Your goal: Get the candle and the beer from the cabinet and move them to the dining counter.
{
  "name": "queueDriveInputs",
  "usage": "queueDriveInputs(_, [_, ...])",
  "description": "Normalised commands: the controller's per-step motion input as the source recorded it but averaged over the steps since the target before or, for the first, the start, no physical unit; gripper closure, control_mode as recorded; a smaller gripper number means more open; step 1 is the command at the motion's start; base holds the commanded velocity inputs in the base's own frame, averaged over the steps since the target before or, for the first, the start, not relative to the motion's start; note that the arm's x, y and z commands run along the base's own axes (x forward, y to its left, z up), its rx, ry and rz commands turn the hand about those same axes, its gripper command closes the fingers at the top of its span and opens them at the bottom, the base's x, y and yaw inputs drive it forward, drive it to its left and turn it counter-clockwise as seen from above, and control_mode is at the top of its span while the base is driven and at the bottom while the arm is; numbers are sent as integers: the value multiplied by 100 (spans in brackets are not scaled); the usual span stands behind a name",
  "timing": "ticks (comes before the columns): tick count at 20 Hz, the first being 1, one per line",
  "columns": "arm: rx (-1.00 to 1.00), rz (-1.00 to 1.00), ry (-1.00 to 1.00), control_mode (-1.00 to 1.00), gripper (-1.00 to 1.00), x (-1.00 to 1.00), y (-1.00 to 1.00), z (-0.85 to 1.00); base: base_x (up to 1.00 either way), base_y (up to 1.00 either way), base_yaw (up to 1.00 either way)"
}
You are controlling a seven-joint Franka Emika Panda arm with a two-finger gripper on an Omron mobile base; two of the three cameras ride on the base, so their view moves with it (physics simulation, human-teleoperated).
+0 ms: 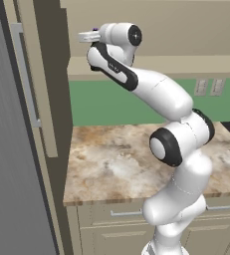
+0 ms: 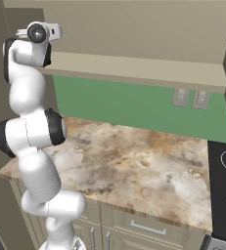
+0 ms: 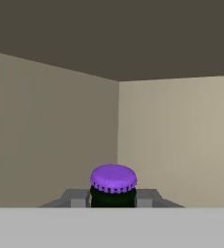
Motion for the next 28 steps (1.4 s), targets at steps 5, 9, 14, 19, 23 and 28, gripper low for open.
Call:
queueDriveInputs(5, [0,0,0,-100,100,-13,-47,0,0,0,0])
queueDriveInputs(9, [0,0,0,-100,100,-20,-56,0,0,0,0])
queueDriveInputs(14, [0,0,-1,-100,100,-16,-58,0,0,0,0])
queueDriveInputs(19, [0,-1,-3,-100,100,-49,-49,1,0,0,0])
queueDriveInputs(23, [-1,-4,0,-100,100,-63,-41,14,0,0,0])
queueDriveInputs(28, [-4,-8,0,-100,100,-68,-23,18,0,0,0])
